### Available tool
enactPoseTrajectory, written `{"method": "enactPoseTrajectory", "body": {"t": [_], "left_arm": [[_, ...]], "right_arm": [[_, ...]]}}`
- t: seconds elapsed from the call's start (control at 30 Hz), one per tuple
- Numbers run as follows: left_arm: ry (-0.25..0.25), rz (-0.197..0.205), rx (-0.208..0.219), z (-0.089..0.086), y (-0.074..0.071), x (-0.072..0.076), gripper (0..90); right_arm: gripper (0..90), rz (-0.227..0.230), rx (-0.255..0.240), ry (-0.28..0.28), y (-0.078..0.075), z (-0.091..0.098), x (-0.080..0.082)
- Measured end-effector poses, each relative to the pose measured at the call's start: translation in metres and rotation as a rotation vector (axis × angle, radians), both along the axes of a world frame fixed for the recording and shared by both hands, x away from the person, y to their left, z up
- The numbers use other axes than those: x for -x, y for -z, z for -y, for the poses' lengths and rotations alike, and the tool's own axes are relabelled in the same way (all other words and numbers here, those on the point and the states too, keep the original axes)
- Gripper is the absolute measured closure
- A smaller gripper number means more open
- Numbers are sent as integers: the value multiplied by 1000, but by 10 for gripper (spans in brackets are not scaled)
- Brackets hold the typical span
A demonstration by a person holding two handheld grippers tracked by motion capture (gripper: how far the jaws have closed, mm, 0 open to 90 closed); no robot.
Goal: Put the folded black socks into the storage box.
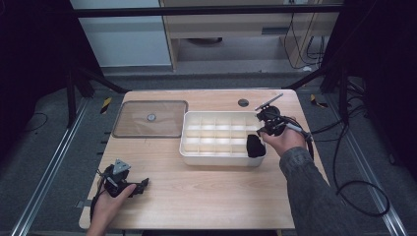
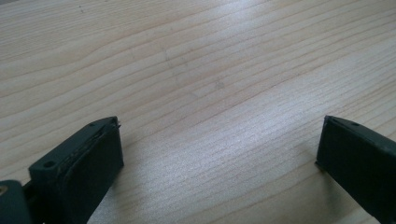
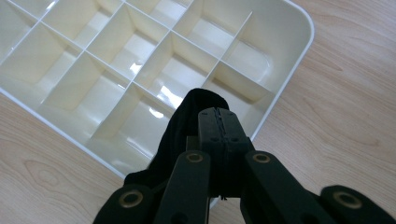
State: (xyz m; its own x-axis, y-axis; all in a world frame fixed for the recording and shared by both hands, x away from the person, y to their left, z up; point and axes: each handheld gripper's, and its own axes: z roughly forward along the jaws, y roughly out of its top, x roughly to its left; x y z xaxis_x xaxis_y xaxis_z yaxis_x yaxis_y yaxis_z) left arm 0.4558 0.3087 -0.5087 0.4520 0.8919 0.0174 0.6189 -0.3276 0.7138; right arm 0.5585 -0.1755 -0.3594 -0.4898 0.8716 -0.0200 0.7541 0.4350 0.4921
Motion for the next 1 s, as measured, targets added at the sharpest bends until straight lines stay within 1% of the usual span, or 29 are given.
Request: {"method": "enactPoseTrajectory", "body": {"t": [0.17,0.27,0.33,0.37,0.47,0.5,0.77,0.83,0.9,1.0], "left_arm": [[-6,-1,1,0,0,0,0],[-7,-3,-6,0,0,1,0],[-8,-3,-6,0,0,1,0],[-8,-3,-6,0,0,1,0],[-9,-3,-5,0,0,1,0],[-9,-4,-4,1,0,1,0],[-10,-4,-4,1,0,1,0],[-9,-4,-4,1,0,1,0],[-9,-3,-6,0,0,1,0],[-8,-3,-6,0,0,1,0]], "right_arm": [[900,-5,5,-10,3,-1,-3],[900,-16,2,-4,6,-2,-4],[900,-19,-3,-3,7,-3,-3],[900,-16,-2,-14,8,-3,-3],[900,-25,-5,-11,9,-6,-1],[900,-21,-2,-15,9,-6,-2],[900,-20,-14,-25,7,-10,-1],[900,-16,-5,-37,7,-12,0],[900,-17,-6,-43,6,-13,1],[900,-25,3,-38,7,-13,0]]}}
